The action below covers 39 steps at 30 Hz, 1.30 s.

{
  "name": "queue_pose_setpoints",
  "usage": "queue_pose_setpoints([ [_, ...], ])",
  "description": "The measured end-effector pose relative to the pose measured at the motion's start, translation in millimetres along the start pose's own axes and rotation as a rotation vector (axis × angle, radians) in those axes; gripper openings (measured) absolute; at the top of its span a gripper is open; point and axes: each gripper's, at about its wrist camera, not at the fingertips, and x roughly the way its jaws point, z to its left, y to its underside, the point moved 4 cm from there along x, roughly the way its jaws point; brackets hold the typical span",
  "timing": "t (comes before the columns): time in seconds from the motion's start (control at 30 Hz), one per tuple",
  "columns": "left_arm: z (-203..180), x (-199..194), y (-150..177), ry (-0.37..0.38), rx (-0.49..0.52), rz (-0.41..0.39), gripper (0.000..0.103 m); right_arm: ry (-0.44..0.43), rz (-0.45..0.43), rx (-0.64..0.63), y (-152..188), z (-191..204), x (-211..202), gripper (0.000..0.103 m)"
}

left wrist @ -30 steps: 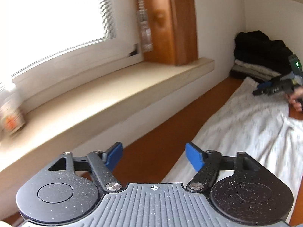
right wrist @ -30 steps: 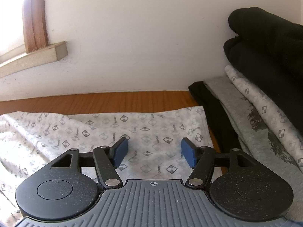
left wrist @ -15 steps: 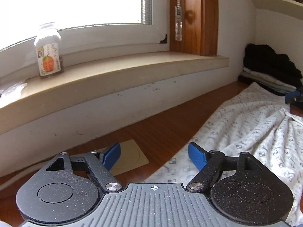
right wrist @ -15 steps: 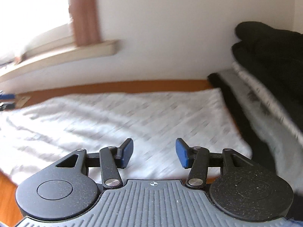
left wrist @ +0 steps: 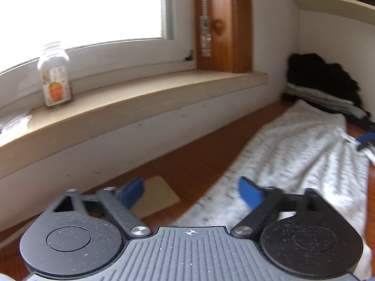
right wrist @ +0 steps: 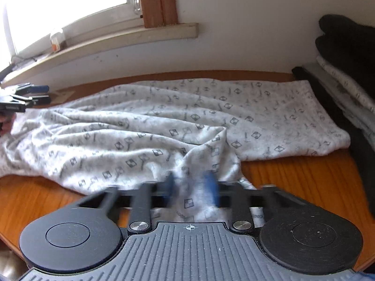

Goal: Fold clothes
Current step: 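Grasp the sheet edge with the right gripper and lift it toward the clothes stack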

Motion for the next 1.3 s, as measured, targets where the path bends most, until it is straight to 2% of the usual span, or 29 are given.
queue_pose_setpoints([
  [0.07, -1.1, -3.3, -0.1, 0.027, 0.002, 0.008, 0.067, 0.011, 0.003, -0.012, 3.0, 2.4, -2.6, 0.007],
  [0.13, -3.3, -4.4, 0.4, 0.057, 0.006, 0.016, 0.060, 0.062, -0.037, -0.040, -1.4, -0.7, -12.4, 0.003],
  [0.2, -8.0, -3.7, 2.1, 0.087, 0.021, 0.029, 0.060, 0.137, -0.086, -0.061, -5.2, -6.6, -21.6, 0.002],
  [0.33, -18.9, -0.5, 6.9, 0.130, 0.057, 0.060, 0.062, 0.248, -0.118, -0.101, -5.7, -18.4, -25.4, 0.002],
  [0.37, -20.1, 0.2, 7.9, 0.129, 0.060, 0.064, 0.065, 0.272, -0.115, -0.113, -5.1, -21.6, -24.1, 0.002],
  [0.63, -27.6, 6.5, 14.2, 0.132, 0.071, 0.093, 0.076, 0.297, -0.086, -0.103, 4.9, -45.7, -12.7, 0.003],
  [0.7, -27.9, 12.8, 5.7, 0.118, 0.030, 0.113, 0.076, 0.272, -0.060, -0.074, 6.9, -52.2, -7.7, 0.003],
  [0.77, -37.6, 18.9, -6.4, 0.115, 0.035, 0.128, 0.075, 0.250, -0.055, -0.052, 7.6, -55.0, -5.0, 0.007],
  [0.8, -45.6, 23.0, -11.4, 0.131, 0.052, 0.135, 0.075, 0.234, -0.058, -0.039, 6.9, -55.1, -5.6, 0.009],
  [0.83, -53.8, 27.3, -16.4, 0.148, 0.070, 0.142, 0.074, 0.221, -0.066, -0.026, 5.4, -54.0, -7.2, 0.015],
  [0.87, -62.0, 31.5, -21.4, 0.165, 0.087, 0.149, 0.066, 0.207, -0.074, -0.013, 3.9, -52.9, -8.9, 0.021],
  [0.9, -69.2, 37.1, -24.8, 0.179, 0.112, 0.158, 0.060, 0.205, -0.085, -0.020, 3.0, -49.3, -11.9, 0.034],
  [0.93, -74.9, 40.9, -26.0, 0.181, 0.131, 0.166, 0.046, 0.205, -0.096, -0.029, 2.1, -45.4, -15.1, 0.042],
  [0.97, -80.6, 44.6, -27.0, 0.182, 0.151, 0.175, 0.042, 0.180, -0.100, -0.031, 3.0, -39.7, -17.2, 0.044],
  [1.07, -93.0, 53.0, -27.6, 0.197, 0.181, 0.198, 0.042, 0.099, -0.111, -0.038, 6.2, -22.4, -23.2, 0.044],
  [1.17, -102.2, 59.2, -27.4, 0.184, 0.201, 0.211, 0.047, 0.054, -0.098, -0.052, 13.9, -8.7, -20.2, 0.045],
  [1.3, -110.9, 66.2, -30.1, 0.160, 0.216, 0.213, 0.047, 0.029, -0.095, -0.053, 22.5, 0.5, -22.8, 0.046],
])
